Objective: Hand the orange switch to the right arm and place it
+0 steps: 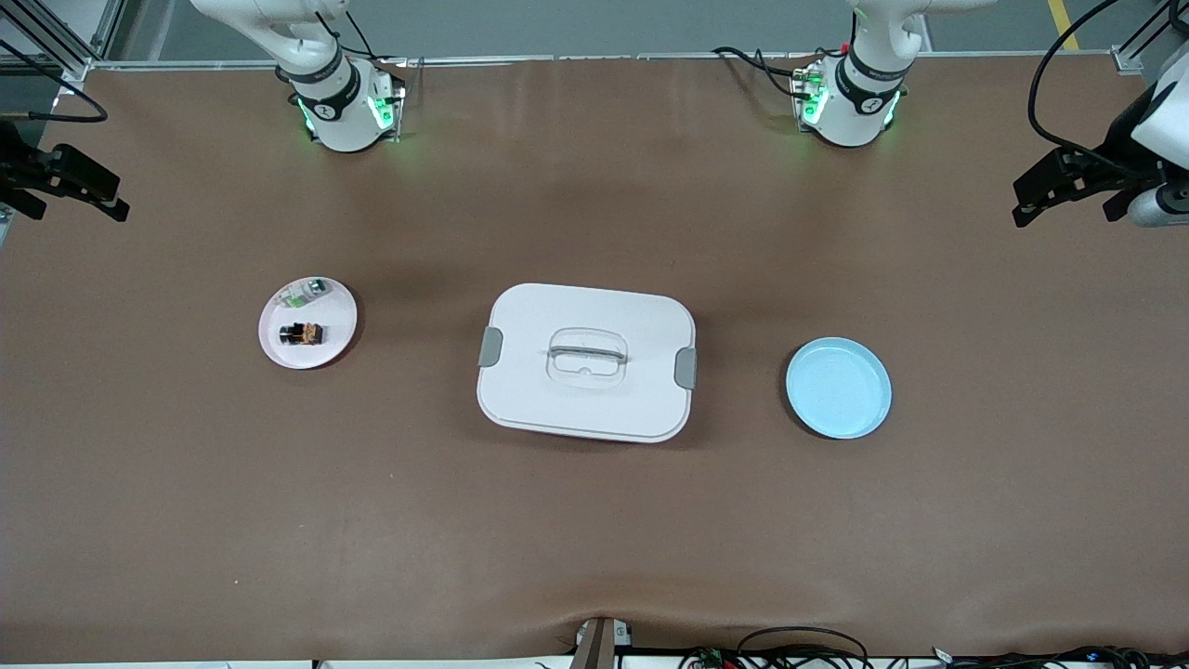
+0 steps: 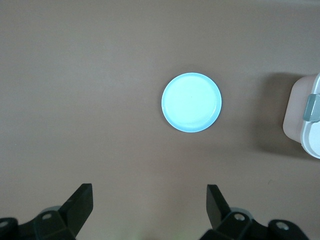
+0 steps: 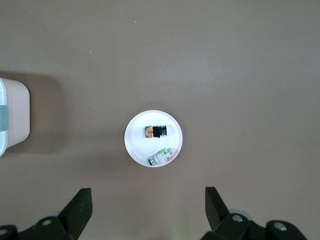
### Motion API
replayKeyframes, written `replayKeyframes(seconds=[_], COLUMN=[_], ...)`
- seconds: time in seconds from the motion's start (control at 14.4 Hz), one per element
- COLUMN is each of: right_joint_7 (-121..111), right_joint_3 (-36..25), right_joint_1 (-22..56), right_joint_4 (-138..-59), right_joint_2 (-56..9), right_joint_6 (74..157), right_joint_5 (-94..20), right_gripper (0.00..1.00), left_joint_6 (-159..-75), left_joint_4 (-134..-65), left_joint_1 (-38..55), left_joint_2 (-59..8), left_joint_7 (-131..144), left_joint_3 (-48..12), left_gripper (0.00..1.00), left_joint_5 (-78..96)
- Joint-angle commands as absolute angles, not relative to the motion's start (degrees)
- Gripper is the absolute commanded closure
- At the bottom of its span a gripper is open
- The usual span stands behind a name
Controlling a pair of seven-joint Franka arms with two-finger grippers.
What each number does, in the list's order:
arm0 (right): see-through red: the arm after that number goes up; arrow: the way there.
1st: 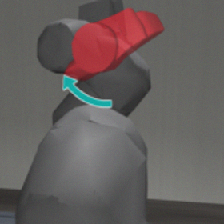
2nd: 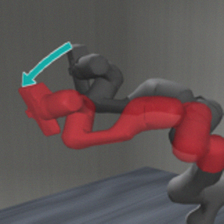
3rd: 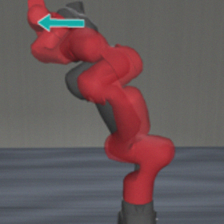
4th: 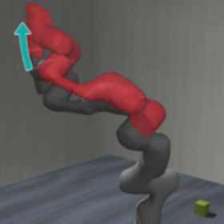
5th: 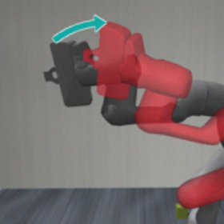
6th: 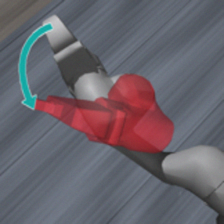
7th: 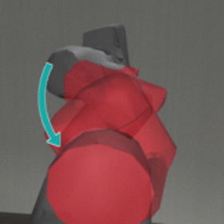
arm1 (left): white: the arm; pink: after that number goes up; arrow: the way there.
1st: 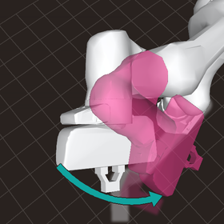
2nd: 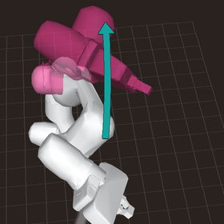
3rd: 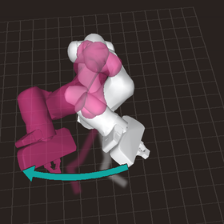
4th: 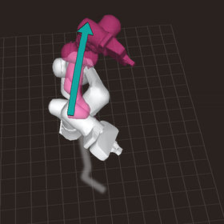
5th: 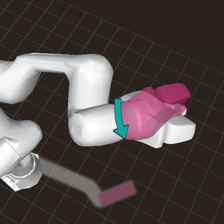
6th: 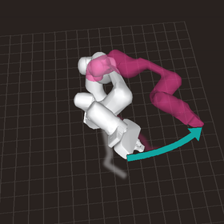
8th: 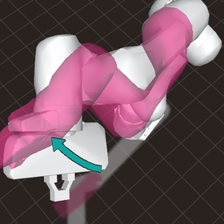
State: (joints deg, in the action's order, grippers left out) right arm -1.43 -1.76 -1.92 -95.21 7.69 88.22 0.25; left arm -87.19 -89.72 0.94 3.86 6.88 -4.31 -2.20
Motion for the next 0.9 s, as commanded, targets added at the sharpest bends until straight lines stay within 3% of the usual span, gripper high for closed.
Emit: replayKeyframes(seconds=[0.0, 0.83], right_joint_7=[-1.8, -1.8], right_joint_3=[-2.1, -2.4], right_joint_1=[-2.0, -2.1], right_joint_4=[-93.4, -91.8], right_joint_2=[6.9, 6.9], right_joint_6=[87.4, 86.7], right_joint_5=[-0.4, 0.4], right_gripper=[0.0, 0.0], left_joint_6=[-85.5, -82.8], left_joint_4=[-89.0, -87.7], left_joint_1=[0.7, 0.9], left_joint_2=[4.5, 4.5], left_joint_7=[6.2, 6.1], left_joint_3=[-4.2, -4.7], left_gripper=[0.0, 0.0], left_joint_5=[-1.9, -1.5])
